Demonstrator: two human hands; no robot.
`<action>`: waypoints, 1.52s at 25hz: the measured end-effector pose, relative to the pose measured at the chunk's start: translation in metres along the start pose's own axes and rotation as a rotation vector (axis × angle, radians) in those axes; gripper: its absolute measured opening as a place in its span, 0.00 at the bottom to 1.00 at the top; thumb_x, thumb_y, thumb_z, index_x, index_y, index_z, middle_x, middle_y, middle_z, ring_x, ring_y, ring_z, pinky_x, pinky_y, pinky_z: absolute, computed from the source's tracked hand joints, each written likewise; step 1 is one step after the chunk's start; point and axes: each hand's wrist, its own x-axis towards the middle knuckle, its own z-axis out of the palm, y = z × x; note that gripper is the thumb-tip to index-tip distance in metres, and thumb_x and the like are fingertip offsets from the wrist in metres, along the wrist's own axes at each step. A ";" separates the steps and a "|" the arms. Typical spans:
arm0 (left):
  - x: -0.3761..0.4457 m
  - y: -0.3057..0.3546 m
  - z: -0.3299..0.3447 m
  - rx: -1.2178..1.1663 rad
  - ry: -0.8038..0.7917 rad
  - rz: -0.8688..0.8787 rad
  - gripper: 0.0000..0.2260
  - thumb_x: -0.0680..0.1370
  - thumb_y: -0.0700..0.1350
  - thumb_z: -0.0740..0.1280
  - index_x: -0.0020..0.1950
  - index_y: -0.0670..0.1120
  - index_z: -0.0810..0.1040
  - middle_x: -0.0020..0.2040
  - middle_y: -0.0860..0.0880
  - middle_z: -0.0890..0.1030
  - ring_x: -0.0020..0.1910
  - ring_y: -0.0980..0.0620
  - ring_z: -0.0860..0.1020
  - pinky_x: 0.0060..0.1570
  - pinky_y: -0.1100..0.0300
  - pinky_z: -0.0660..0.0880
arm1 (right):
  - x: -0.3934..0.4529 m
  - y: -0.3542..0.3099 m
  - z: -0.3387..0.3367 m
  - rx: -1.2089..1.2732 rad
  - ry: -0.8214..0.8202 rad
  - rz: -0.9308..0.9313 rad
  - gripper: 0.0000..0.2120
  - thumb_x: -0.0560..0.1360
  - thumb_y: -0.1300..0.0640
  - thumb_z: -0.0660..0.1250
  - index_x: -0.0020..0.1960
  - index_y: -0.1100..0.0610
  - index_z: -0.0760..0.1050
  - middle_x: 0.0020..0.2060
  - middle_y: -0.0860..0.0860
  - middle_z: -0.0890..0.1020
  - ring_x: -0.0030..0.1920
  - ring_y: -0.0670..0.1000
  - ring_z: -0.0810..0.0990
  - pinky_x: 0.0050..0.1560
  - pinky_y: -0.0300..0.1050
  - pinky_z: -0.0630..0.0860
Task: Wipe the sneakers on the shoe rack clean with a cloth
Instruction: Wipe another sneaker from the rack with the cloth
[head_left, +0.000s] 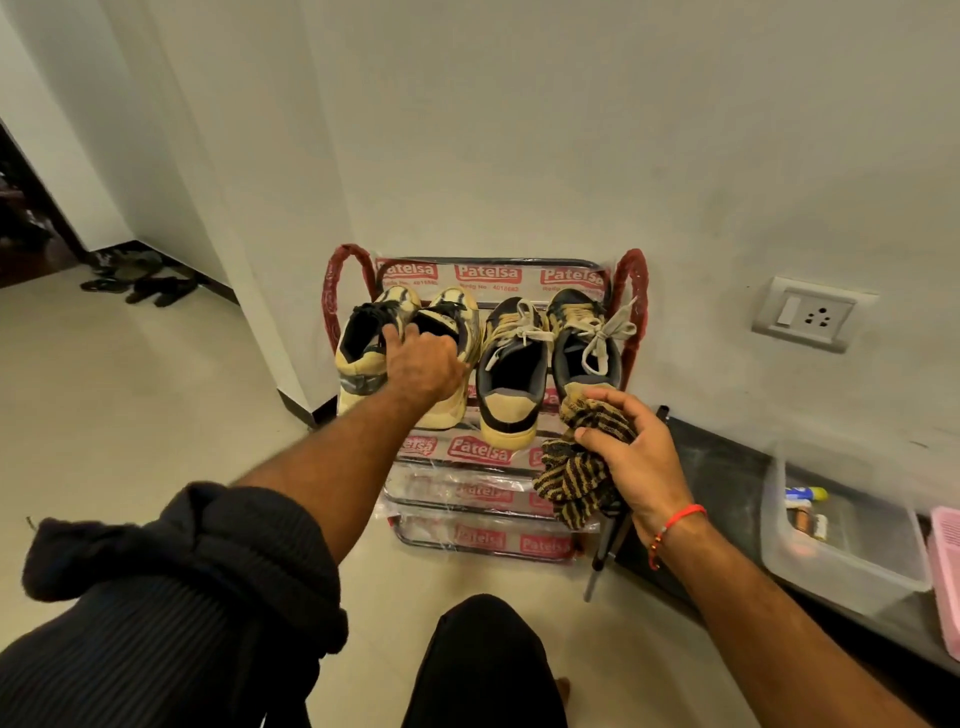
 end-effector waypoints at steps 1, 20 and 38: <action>0.010 -0.003 -0.003 -0.082 -0.060 0.008 0.15 0.81 0.59 0.65 0.55 0.48 0.79 0.59 0.45 0.82 0.67 0.43 0.71 0.74 0.35 0.51 | 0.001 0.002 -0.002 -0.005 -0.013 0.002 0.18 0.73 0.68 0.71 0.56 0.48 0.80 0.55 0.44 0.83 0.57 0.45 0.80 0.60 0.46 0.78; -0.075 -0.046 -0.114 -0.597 0.191 -0.003 0.19 0.78 0.52 0.73 0.66 0.45 0.80 0.60 0.44 0.83 0.56 0.47 0.80 0.59 0.45 0.79 | -0.018 -0.003 0.003 0.580 0.082 0.331 0.15 0.78 0.58 0.68 0.62 0.61 0.79 0.54 0.62 0.84 0.53 0.61 0.84 0.47 0.54 0.82; -0.222 0.172 -0.062 -1.438 -0.435 0.196 0.12 0.81 0.53 0.68 0.51 0.45 0.85 0.39 0.51 0.85 0.35 0.55 0.81 0.31 0.64 0.75 | -0.130 -0.024 -0.218 0.865 0.074 -0.016 0.22 0.72 0.70 0.59 0.64 0.60 0.70 0.64 0.59 0.74 0.69 0.64 0.72 0.65 0.63 0.73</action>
